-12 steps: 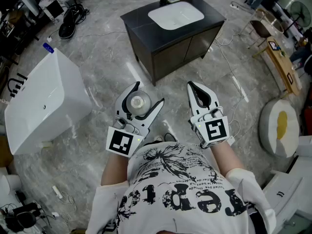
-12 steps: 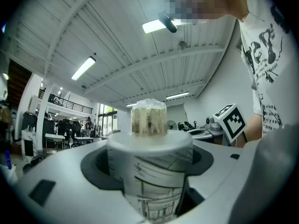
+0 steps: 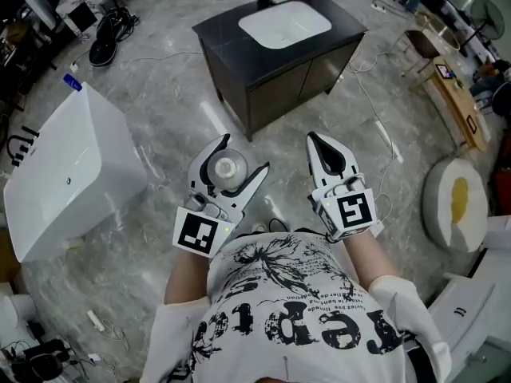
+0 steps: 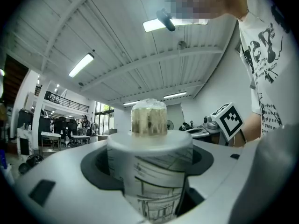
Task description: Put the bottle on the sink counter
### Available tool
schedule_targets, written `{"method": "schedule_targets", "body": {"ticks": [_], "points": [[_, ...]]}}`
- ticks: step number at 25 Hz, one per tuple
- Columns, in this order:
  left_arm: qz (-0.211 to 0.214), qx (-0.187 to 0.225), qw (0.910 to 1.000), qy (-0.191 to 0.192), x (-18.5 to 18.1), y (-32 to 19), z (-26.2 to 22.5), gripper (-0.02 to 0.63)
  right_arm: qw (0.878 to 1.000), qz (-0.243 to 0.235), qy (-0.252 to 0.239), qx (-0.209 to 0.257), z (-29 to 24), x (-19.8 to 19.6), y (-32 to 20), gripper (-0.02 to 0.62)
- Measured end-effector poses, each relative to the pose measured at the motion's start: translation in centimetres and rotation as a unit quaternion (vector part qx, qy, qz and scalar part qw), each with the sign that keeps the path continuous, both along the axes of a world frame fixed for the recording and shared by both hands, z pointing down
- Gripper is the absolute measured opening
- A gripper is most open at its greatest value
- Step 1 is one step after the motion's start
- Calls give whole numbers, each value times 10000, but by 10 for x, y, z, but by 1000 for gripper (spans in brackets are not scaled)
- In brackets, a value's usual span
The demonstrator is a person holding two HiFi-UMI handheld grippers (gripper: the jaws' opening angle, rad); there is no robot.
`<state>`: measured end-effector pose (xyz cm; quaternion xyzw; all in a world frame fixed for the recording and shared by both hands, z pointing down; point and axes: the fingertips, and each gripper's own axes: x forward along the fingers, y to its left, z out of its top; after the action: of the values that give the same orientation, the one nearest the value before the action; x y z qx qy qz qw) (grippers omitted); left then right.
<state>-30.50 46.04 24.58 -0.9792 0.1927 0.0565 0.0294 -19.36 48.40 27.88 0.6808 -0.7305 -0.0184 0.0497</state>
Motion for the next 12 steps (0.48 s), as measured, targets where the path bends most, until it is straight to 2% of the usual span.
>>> {"method": "schedule_targets", "body": {"ticks": [7, 12], "points": [[43, -88, 9999, -44, 14, -29, 6, 348, 9998, 20, -146, -103, 9, 15, -26, 14], [-112, -130, 9998, -129, 46, -64, 15, 348, 9995, -101, -257, -145, 20, 50, -64, 14]]}}
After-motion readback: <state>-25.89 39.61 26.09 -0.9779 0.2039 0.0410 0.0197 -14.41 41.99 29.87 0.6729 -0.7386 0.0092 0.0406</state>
